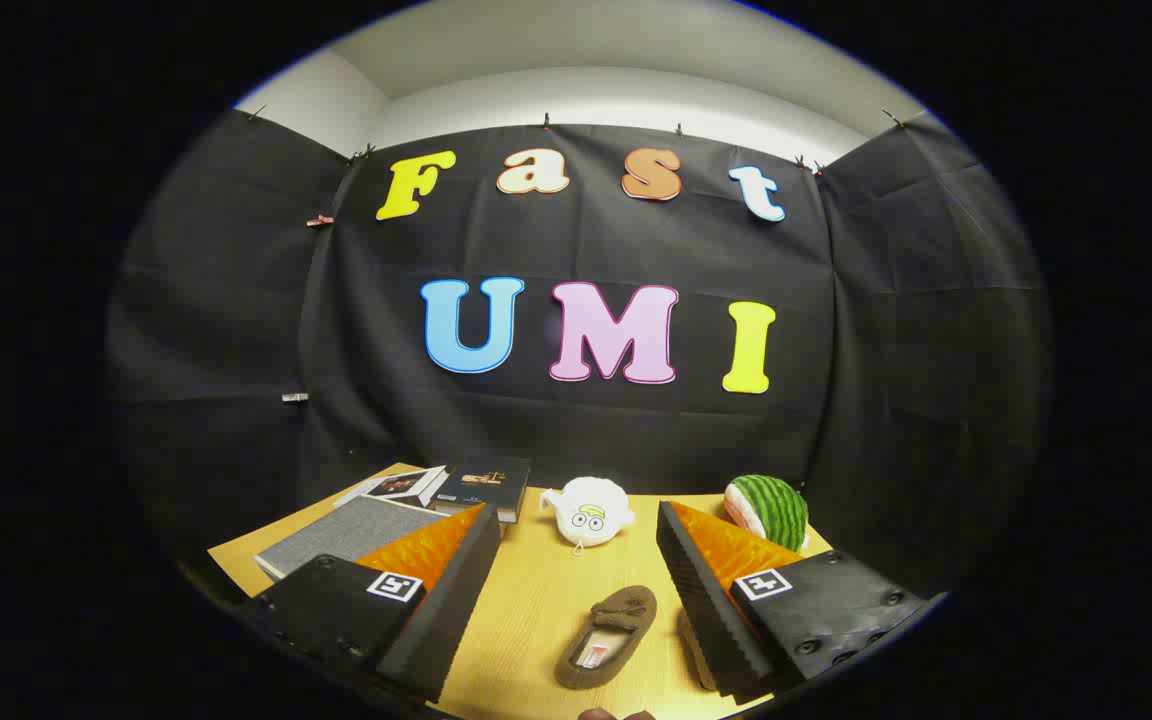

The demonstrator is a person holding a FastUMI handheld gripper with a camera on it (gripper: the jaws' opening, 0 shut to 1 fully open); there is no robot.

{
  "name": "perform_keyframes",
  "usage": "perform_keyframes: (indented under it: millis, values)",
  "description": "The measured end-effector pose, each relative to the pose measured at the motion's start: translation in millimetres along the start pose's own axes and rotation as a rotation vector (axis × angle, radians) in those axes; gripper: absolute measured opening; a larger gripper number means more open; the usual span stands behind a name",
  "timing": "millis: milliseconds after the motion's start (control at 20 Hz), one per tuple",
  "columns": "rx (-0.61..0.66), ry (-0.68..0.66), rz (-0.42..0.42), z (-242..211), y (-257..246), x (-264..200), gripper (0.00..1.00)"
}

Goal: Open the storage box then place both shoes into the box .Put the left shoe in first, then the right shoe, with the right side of both shoes facing outward in a uniform manner.

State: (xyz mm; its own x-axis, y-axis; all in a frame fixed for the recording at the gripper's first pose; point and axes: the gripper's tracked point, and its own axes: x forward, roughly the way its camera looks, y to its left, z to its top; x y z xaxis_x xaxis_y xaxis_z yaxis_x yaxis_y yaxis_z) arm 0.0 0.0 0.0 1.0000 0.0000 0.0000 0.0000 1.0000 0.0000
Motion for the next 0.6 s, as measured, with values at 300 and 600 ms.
perform_keyframes:
  millis: [300,600]
  values:
    - [0.019,0.018,-0.023,-6,4,-1,0.97]
    - [0.045,0.055,-0.022,-17,14,-6,0.97]
